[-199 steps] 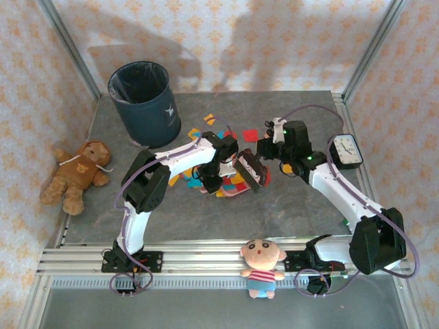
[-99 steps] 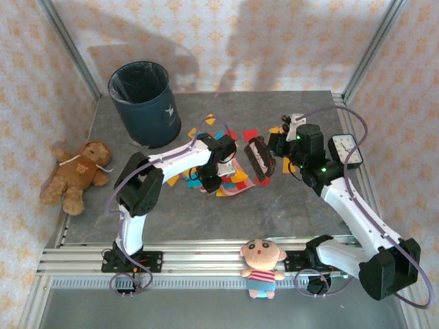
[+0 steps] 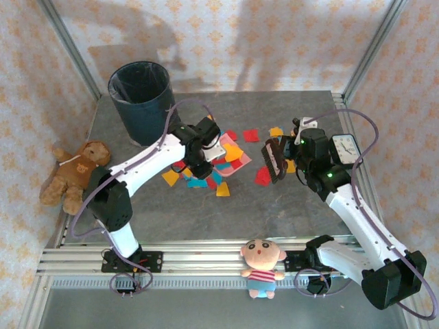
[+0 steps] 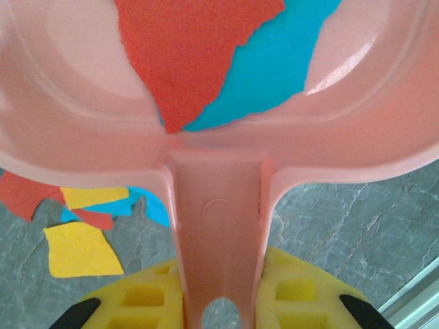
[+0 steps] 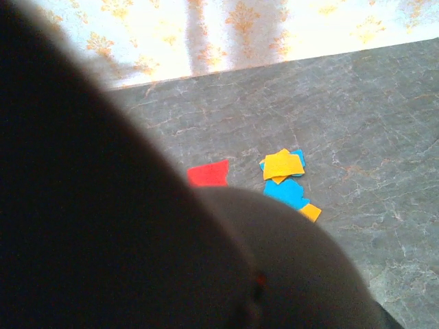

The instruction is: Sweep away the paper scraps from the table

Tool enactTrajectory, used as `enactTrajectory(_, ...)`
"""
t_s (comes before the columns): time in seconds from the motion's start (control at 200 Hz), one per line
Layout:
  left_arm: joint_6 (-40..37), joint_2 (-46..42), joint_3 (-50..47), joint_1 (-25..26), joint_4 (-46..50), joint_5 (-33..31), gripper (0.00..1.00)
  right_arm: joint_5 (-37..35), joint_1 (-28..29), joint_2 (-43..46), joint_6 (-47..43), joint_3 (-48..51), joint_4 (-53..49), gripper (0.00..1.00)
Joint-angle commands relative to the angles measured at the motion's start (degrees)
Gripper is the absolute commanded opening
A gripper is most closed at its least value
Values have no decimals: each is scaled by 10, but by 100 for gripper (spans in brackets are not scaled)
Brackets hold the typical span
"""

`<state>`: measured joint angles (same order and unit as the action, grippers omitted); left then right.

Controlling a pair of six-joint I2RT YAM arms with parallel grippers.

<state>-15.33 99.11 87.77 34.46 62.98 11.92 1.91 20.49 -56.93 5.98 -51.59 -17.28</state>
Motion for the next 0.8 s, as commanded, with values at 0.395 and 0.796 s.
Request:
enactTrajectory(0.395,70,6,189,-67,102,28,0,24,3,7,-1,17,5,0)
enactTrajectory(0.796,86,75,383,-134,180,58,0,38,4,1,-2,12,2,0)
